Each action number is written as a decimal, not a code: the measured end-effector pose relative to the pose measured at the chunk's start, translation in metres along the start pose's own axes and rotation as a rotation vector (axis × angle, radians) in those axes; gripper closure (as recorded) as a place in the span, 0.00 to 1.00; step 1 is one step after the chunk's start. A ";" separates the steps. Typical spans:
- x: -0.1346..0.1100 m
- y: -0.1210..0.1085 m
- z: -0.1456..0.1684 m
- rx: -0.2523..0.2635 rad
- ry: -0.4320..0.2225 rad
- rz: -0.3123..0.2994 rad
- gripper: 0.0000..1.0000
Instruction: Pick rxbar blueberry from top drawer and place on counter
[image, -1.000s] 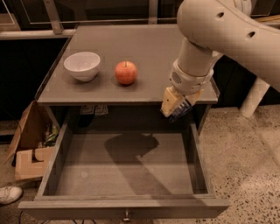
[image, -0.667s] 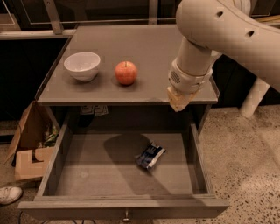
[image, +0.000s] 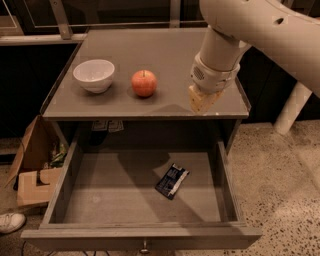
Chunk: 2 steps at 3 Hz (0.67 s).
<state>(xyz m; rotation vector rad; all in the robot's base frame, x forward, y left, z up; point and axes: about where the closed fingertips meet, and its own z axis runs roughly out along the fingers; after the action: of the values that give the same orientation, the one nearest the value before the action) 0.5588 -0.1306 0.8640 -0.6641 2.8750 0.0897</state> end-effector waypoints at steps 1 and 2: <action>0.001 -0.030 0.010 0.007 0.022 0.072 1.00; 0.031 -0.105 0.020 0.053 0.070 0.223 1.00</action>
Offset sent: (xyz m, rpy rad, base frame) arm 0.0261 -0.2251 -0.0452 -0.0974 0.1206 -0.4594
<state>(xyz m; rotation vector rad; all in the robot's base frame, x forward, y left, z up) 0.5809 -0.2368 0.8367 -0.3421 2.9970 0.0217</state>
